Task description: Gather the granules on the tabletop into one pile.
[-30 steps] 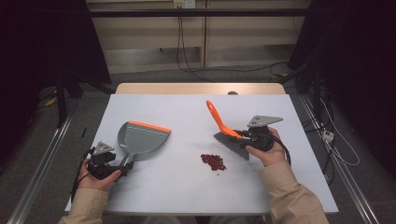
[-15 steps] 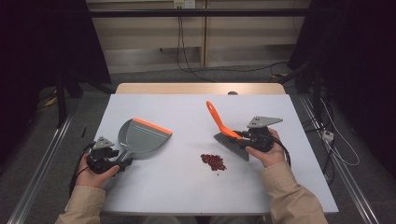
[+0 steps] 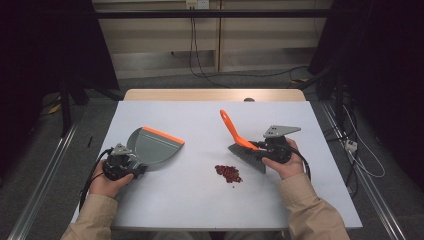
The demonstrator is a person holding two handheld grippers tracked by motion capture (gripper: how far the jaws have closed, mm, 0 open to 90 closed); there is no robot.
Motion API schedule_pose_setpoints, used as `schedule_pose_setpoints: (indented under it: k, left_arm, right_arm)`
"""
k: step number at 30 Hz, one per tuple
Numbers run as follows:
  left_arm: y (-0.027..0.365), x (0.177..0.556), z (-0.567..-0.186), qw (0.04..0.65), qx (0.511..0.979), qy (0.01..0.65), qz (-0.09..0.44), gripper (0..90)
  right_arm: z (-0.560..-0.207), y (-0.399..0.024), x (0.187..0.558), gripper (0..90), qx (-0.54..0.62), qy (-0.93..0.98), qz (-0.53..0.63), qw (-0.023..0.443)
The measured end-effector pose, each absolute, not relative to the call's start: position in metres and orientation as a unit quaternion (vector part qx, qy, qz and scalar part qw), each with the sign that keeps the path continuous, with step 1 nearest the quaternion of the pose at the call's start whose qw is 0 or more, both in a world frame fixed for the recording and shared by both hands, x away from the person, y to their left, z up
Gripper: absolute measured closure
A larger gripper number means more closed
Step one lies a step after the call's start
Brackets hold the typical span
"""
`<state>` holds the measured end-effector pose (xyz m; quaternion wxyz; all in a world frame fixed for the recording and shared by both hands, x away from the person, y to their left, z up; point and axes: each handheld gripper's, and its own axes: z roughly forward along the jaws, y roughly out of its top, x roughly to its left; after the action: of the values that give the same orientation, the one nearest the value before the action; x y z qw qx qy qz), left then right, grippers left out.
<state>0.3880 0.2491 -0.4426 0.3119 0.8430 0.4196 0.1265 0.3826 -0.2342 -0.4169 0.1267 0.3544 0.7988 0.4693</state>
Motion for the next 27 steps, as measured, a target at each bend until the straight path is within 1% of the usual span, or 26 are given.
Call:
schedule_pose_setpoints:
  k: [2, 7, 13, 16, 19, 27]
  left_arm:
    - [0.25, 0.389, -0.443, 0.313, 0.845, 0.415, 0.126, 63.1]
    - [0.25, 0.386, -0.439, 0.32, 0.849, 0.402, 0.121, 63.6]
    - [0.243, 0.374, -0.427, 0.329, 0.866, 0.36, 0.113, 63.6]
    - [0.235, 0.367, -0.421, 0.334, 0.875, 0.337, 0.096, 63.6]
    - [0.226, 0.362, -0.418, 0.332, 0.885, 0.315, 0.084, 63.6]
    - [0.213, 0.351, -0.415, 0.33, 0.902, 0.273, 0.056, 63.6]
  right_arm:
    - [-0.417, -0.234, 0.383, 71.0, 0.353, 0.799, 0.469, 0.126]
    - [-0.418, -0.232, 0.382, 71.0, 0.357, 0.799, 0.468, 0.123]
    - [-0.418, -0.233, 0.379, 71.0, 0.38, 0.786, 0.469, 0.134]
    - [-0.417, -0.231, 0.376, 71.0, 0.401, 0.774, 0.47, 0.141]
    - [-0.414, -0.227, 0.373, 71.1, 0.418, 0.767, 0.46, 0.16]
    - [-0.412, -0.221, 0.37, 71.0, 0.447, 0.755, 0.452, 0.163]
